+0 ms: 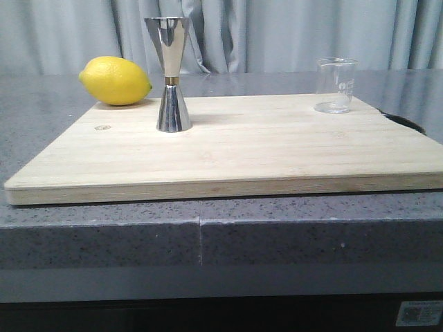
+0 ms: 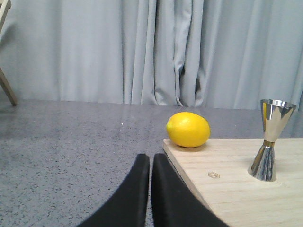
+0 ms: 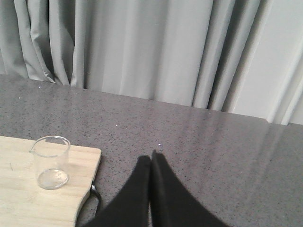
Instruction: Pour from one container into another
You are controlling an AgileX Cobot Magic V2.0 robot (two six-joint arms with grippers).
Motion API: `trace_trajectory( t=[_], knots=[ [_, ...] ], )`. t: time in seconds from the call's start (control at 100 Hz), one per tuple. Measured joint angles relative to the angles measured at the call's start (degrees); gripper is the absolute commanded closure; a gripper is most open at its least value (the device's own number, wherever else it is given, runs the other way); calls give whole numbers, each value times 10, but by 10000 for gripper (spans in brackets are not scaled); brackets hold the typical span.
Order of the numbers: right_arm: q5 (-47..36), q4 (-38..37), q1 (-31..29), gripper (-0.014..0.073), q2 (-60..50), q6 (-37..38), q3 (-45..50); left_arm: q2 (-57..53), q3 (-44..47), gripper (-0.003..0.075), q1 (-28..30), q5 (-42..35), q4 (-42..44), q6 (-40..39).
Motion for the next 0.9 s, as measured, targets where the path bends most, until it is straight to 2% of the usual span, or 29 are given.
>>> trace_trajectory(
  t=[0.14, 0.43, 0.9],
  knots=[
    [0, 0, 0, 661, 0, 0, 0, -21, 17, 739, 2, -17, -23, 1],
    [0, 0, 0, 661, 0, 0, 0, -61, 17, 739, 24, 36, -34, 1],
    [0, 0, 0, 661, 0, 0, 0, -61, 17, 739, 47, 123, -42, 1]
  ],
)
